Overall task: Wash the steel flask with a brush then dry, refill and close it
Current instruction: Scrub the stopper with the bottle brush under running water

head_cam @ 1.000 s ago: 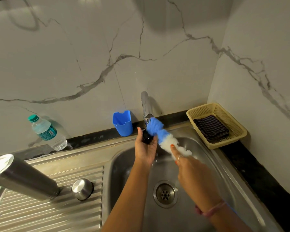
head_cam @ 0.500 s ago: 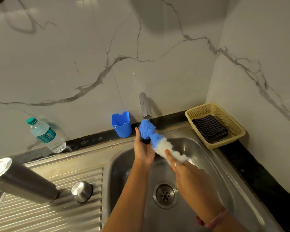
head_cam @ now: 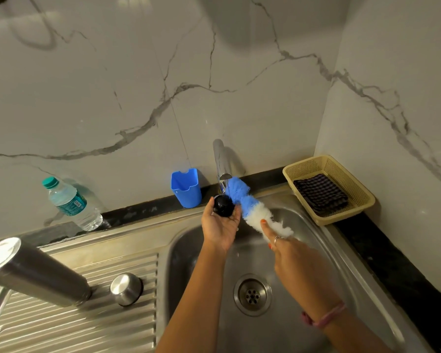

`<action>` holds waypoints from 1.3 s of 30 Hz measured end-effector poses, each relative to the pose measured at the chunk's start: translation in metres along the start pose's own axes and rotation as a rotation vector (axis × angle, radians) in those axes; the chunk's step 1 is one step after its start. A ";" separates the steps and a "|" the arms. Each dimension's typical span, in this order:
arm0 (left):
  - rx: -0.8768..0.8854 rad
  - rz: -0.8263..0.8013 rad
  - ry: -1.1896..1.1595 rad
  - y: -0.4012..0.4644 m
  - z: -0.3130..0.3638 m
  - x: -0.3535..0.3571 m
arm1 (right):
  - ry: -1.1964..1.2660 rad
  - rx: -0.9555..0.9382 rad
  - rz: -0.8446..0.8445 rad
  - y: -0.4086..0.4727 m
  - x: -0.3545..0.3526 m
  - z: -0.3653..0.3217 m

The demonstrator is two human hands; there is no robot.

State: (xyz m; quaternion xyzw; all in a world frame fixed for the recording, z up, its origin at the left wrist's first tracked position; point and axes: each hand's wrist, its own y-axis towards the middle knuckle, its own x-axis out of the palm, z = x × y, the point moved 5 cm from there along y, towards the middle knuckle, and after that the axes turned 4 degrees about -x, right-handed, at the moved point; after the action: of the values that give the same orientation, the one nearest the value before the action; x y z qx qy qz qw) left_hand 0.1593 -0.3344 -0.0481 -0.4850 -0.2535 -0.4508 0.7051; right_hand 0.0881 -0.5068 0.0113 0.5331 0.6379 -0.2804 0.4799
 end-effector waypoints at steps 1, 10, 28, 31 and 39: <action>0.012 -0.013 0.009 0.000 0.002 0.000 | -0.005 -0.024 -0.005 -0.004 0.003 -0.005; -0.015 -0.043 0.013 -0.003 -0.002 0.001 | 0.023 0.016 0.014 -0.003 0.001 0.003; -0.009 -0.059 -0.008 -0.004 -0.005 0.003 | 0.029 0.007 -0.043 -0.012 -0.004 -0.015; -0.024 -0.072 -0.062 -0.003 -0.005 0.004 | 0.039 -0.006 -0.033 -0.014 -0.004 -0.019; 0.045 -0.084 0.014 -0.012 0.003 0.009 | 0.107 0.011 -0.022 -0.016 -0.006 -0.011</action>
State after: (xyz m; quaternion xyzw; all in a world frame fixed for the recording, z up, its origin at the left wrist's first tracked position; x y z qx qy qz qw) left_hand 0.1532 -0.3361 -0.0344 -0.4551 -0.2788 -0.4774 0.6980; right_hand 0.0688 -0.5043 0.0186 0.5430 0.6669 -0.2600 0.4391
